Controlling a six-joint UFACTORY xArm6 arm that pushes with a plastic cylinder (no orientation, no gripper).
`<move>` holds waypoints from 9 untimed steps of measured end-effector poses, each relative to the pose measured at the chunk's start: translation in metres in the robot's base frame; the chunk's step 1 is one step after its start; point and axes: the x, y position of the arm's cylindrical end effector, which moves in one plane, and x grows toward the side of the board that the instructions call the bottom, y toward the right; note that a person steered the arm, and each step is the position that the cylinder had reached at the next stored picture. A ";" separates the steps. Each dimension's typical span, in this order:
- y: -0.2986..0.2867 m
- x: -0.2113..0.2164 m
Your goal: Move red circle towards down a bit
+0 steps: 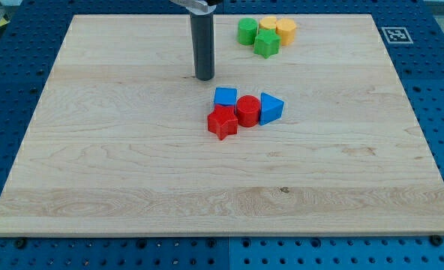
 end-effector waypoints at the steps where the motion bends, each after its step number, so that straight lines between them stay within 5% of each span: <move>1: 0.000 0.000; 9: 0.072 0.091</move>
